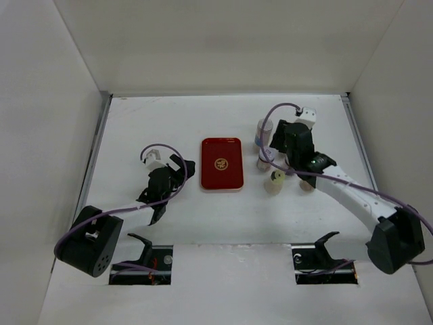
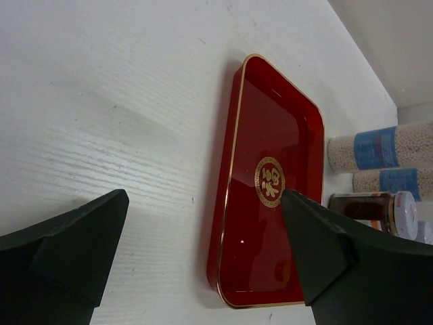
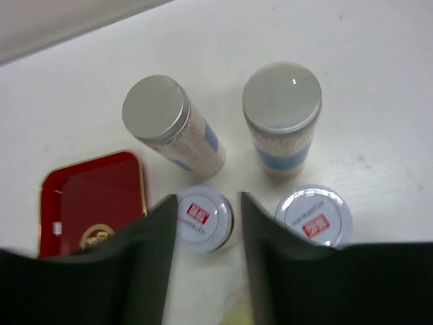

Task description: Organize the condiment bottles

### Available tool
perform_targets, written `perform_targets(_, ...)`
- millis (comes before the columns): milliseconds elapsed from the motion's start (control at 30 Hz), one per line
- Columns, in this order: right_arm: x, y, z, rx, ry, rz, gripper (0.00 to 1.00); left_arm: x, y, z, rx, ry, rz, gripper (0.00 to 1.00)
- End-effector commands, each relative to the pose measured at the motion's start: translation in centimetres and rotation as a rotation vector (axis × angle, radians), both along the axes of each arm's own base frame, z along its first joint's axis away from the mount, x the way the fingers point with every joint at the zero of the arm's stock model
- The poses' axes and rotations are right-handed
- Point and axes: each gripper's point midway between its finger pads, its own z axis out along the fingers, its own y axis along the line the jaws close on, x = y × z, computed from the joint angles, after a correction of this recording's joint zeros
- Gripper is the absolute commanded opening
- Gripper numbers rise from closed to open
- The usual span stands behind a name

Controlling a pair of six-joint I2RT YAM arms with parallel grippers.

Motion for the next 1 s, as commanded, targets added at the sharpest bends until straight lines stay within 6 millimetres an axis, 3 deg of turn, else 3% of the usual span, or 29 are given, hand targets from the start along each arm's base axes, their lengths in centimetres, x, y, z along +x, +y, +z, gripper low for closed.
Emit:
perform_targets(0, 3.0, 1.9, 2.5, -0.007, -0.050, 0.101, 0.68, 1.0, -0.5, 2.7, -0.014, -0.106, -0.004, 1.00)
perform_targets(67, 4.5, 2.2, 2.7, -0.032, -0.047, 0.107, 0.82, 0.9, -1.0, 2.9, -0.026, -0.112, -0.028, 0.93)
perform_targets(133, 6.1, 2.6, 2.6, -0.063, -0.036, 0.115, 0.95, 0.9, -1.3, 3.1, -0.030, -0.128, -0.035, 0.75)
perform_targets(200, 7.6, 3.1, 2.2, -0.097, -0.015, 0.128, 1.00, 0.9, -1.6, 2.7, -0.027, -0.121, -0.046, 0.56)
perform_targets(267, 9.1, 3.5, 1.6, -0.115, 0.007, 0.131, 1.00, 0.9, -1.8, 2.5, -0.033, -0.112, -0.058, 0.55)
perform_targets(533, 12.9, 4.9, -2.7, -0.172, 0.131, 0.139, 1.00, 1.0, -1.0, 2.3, -0.040, -0.105, -0.034, 0.76)
perform_targets(633, 13.3, 5.1, -3.6, -0.193, 0.165, 0.134, 0.87, 1.0, -0.6, 2.0, -0.031, -0.099, -0.013, 0.83)
perform_targets(767, 13.5, 4.7, -2.4, -0.206, 0.144, 0.102, 0.62, 1.0, -0.5, 2.0, -0.038, -0.097, -0.009, 0.89)
perform_targets(833, 13.6, 4.7, -0.6, -0.213, 0.104, 0.083, 0.48, 1.0, -0.4, 2.0, -0.036, -0.098, -0.003, 0.90)
perform_targets(967, 13.1, 5.3, 6.1, -0.178, -0.045, 0.054, 0.45, 1.1, -0.4, 1.7, -0.040, -0.087, -0.006, 0.90)
